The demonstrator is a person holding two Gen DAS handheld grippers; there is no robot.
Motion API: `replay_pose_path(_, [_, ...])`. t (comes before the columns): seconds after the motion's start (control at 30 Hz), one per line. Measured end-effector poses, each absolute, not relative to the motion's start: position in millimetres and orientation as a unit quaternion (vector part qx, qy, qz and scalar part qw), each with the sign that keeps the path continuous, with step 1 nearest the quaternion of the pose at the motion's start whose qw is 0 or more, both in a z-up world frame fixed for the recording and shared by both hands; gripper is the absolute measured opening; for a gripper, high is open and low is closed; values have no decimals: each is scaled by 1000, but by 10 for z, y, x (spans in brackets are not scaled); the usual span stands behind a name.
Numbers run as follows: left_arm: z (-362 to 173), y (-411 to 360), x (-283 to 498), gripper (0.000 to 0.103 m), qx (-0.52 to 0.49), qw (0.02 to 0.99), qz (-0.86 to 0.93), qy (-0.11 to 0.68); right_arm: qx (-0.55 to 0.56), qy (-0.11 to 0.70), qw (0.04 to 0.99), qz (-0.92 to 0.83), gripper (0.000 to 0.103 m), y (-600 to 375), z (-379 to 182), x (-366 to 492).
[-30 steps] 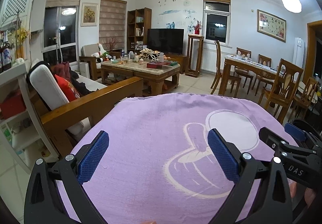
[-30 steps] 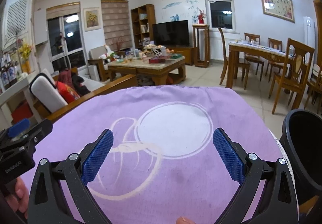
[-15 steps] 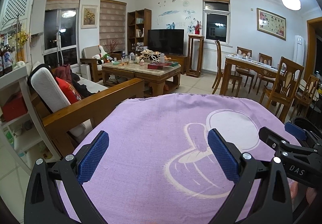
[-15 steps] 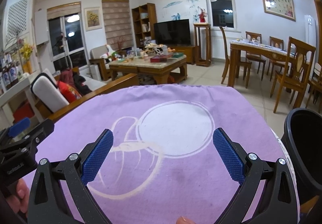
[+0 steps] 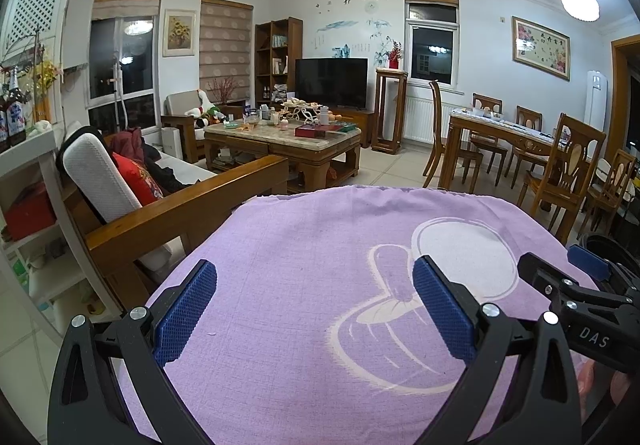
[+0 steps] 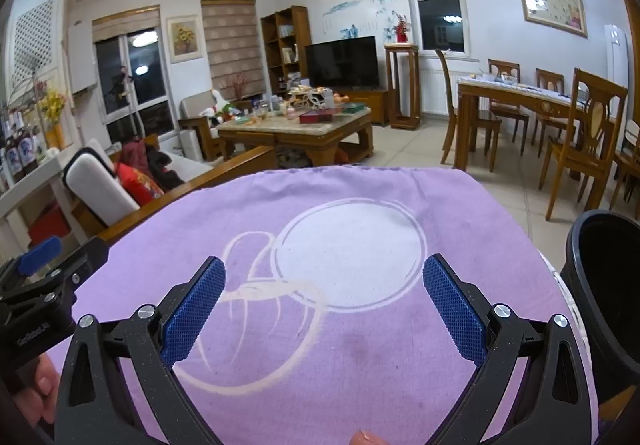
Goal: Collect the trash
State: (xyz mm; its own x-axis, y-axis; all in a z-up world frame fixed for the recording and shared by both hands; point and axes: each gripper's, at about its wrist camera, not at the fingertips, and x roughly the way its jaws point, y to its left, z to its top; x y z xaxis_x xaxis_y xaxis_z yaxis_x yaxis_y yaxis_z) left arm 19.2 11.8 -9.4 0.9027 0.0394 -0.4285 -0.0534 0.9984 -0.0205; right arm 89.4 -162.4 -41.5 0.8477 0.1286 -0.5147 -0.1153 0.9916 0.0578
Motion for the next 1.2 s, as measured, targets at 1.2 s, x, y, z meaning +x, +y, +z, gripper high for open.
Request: replay_pose_path(1.2, [-92, 91, 153, 98, -9, 976, 30, 215, 15, 270, 961, 64, 98, -1582, -428, 898])
